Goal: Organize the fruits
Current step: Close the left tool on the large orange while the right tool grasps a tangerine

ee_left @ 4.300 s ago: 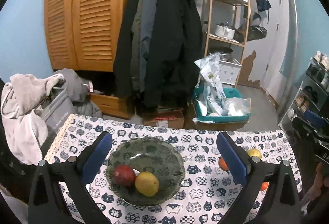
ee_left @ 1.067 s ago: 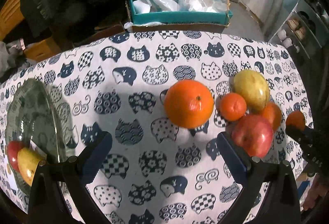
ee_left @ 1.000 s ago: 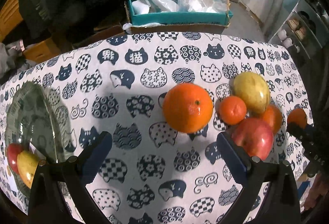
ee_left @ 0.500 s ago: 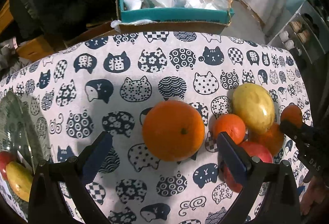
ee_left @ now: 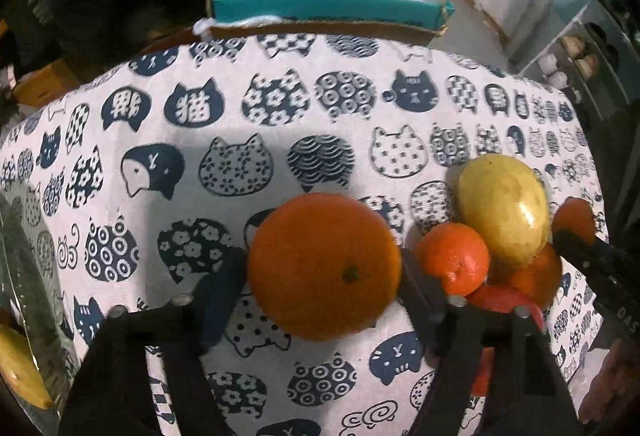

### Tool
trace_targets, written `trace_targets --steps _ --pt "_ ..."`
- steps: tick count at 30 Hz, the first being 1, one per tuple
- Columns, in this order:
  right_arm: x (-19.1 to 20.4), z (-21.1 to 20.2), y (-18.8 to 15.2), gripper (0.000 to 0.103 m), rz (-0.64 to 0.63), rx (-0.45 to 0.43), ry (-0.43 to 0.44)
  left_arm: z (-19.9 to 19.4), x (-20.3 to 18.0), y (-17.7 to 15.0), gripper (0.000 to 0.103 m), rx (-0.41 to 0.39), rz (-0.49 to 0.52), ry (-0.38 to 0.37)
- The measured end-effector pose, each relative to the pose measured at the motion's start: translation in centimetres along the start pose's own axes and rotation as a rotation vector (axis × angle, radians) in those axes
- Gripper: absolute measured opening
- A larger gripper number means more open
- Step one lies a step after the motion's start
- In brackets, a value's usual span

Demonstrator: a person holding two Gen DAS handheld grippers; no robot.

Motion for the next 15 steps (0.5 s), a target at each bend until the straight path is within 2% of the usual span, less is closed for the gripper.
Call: trace_targets --steps 7,15 --pt "0.2 -0.4 -0.1 0.043 -0.015 -0.013 -0.016 -0.7 -0.4 -0.5 0.068 -0.023 0.026 0.026" --pt "-0.1 -1.6 0.0 0.042 -0.002 -0.043 -0.013 -4.2 -1.0 -0.5 0.068 -0.095 0.056 0.037"
Point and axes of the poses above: each gripper's, at about its wrist camera, not at the fingertips, and z roughly the way its jaws point, x to its left, y to its top, the point moved 2 cm from there along z, roughly the way its jaws point, and after that the axes turned 8 degrees about -y, right-handed, at the moved point
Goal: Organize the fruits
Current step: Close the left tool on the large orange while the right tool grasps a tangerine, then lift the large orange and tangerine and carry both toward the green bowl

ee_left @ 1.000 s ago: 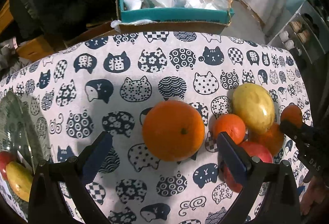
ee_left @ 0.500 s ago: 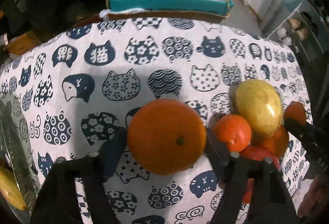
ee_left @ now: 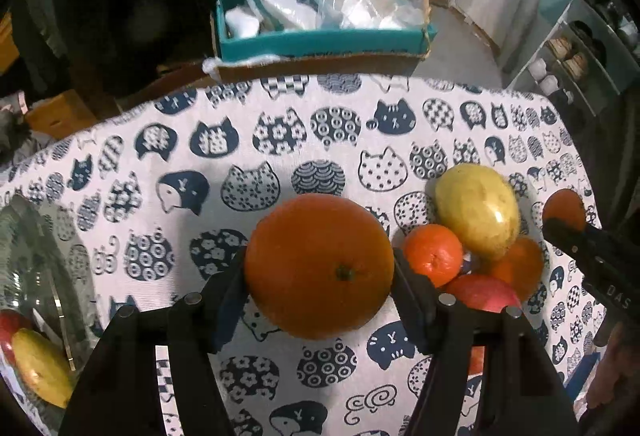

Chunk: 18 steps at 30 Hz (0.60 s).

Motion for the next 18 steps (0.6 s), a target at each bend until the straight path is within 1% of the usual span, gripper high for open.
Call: trace_targets --steps 3,8,18 --pt "0.2 -0.6 0.1 0.042 0.000 -0.012 0.003 -1.2 -0.2 0.2 0.068 -0.021 0.006 -0.004" --pt "0.7 -1.9 0.1 0.042 -0.009 -0.040 0.011 -3.4 -1.2 0.1 0.068 -0.063 0.043 0.004" --pt "1.9 -5.7 0.3 0.042 -0.029 -0.115 0.035 -7.6 -2.3 -0.4 0.068 -0.140 0.083 0.017"
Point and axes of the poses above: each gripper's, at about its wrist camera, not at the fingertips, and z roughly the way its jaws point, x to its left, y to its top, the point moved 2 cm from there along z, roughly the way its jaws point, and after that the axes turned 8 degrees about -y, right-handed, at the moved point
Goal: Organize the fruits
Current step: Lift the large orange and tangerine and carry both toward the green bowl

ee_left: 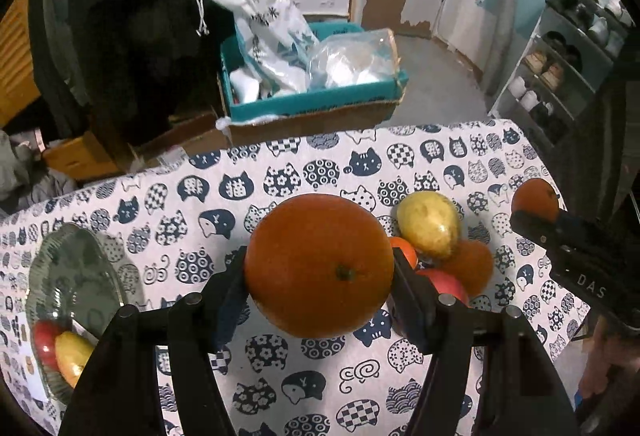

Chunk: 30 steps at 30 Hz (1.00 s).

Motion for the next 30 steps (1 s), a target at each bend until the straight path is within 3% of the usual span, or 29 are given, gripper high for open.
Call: trace_targets --steps 30 --pt "4.4 -12.8 0.4 0.042 -0.097 -0.230 0.069 -12.1 1.2 -0.8 0.068 -0.201 0.023 0.030"
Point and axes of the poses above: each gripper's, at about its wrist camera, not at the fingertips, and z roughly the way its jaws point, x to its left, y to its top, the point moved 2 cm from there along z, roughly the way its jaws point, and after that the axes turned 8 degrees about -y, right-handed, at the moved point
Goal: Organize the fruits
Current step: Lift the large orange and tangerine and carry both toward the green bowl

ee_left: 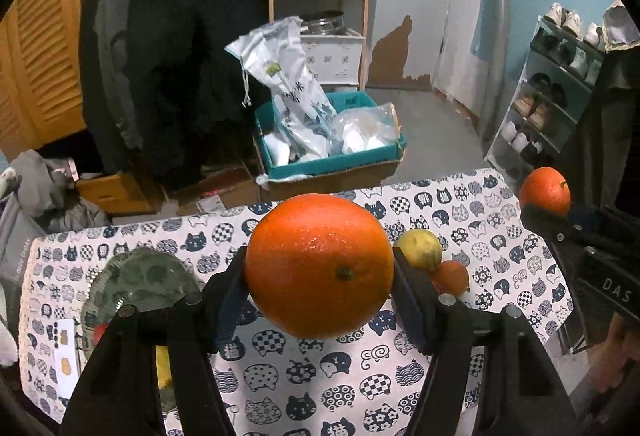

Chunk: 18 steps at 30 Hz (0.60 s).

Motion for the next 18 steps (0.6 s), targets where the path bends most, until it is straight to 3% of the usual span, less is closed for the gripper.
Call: trace_targets --steps 18 --pt "5.6 -1.8 1.9 0.042 -0.071 -0.048 0.073 -4.7 4.7 0.0 0.068 -0.080 -0.050 0.049"
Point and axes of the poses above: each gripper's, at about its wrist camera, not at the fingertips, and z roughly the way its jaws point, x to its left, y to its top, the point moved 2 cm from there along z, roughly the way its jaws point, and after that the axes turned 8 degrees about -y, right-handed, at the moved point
